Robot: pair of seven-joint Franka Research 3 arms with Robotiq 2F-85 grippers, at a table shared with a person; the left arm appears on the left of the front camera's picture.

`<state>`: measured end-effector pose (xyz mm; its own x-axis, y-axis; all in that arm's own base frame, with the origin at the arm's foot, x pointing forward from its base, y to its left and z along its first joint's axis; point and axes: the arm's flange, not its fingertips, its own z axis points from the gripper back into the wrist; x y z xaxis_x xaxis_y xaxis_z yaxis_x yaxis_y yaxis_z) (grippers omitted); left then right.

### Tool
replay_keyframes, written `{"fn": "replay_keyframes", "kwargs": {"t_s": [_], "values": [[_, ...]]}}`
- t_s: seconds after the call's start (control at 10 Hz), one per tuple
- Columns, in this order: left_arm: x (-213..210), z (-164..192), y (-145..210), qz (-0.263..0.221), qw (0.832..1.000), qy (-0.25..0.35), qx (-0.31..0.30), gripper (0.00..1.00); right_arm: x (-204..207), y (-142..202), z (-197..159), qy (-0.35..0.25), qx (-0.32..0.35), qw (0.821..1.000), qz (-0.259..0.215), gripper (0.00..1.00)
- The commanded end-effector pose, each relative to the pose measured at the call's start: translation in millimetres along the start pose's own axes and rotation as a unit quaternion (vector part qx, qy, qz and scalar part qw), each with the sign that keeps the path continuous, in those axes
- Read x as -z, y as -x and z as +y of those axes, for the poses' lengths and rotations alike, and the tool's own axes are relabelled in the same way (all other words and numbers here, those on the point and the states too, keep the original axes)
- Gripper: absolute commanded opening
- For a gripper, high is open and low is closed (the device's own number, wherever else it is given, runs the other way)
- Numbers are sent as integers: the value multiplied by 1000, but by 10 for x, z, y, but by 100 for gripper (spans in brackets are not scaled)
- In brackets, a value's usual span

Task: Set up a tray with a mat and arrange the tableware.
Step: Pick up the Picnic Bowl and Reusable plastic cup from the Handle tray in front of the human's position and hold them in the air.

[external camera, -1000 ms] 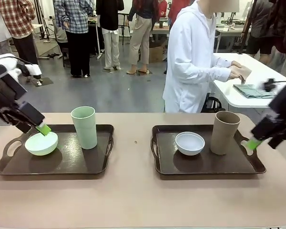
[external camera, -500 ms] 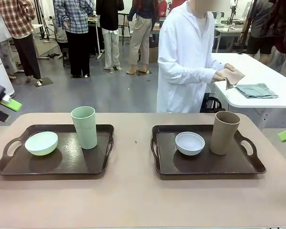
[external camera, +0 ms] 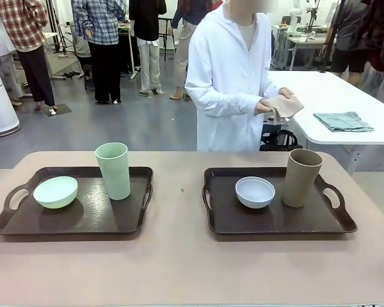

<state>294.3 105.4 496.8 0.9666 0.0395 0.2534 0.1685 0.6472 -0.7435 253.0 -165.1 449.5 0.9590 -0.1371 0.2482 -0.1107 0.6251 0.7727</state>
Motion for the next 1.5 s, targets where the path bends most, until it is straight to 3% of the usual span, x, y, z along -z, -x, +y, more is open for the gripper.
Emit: {"fn": "replay_keyframes", "kwargs": {"t_s": [0.0,0.3,0.4,1.4], "values": [[-56,212,90,-4,1000,24,-15,100,-32,20,-96,-28,-6,1000,-6,100],[-1,207,238,-11,1000,22,-2,100,54,-6,-115,-35,-21,999,11,100],[-74,281,157,-1,999,14,-33,100,-21,57,-94,-19,3,1000,-4,100],[-74,281,157,-1,999,14,-33,100,-21,57,-94,-19,3,1000,-4,100]]}}
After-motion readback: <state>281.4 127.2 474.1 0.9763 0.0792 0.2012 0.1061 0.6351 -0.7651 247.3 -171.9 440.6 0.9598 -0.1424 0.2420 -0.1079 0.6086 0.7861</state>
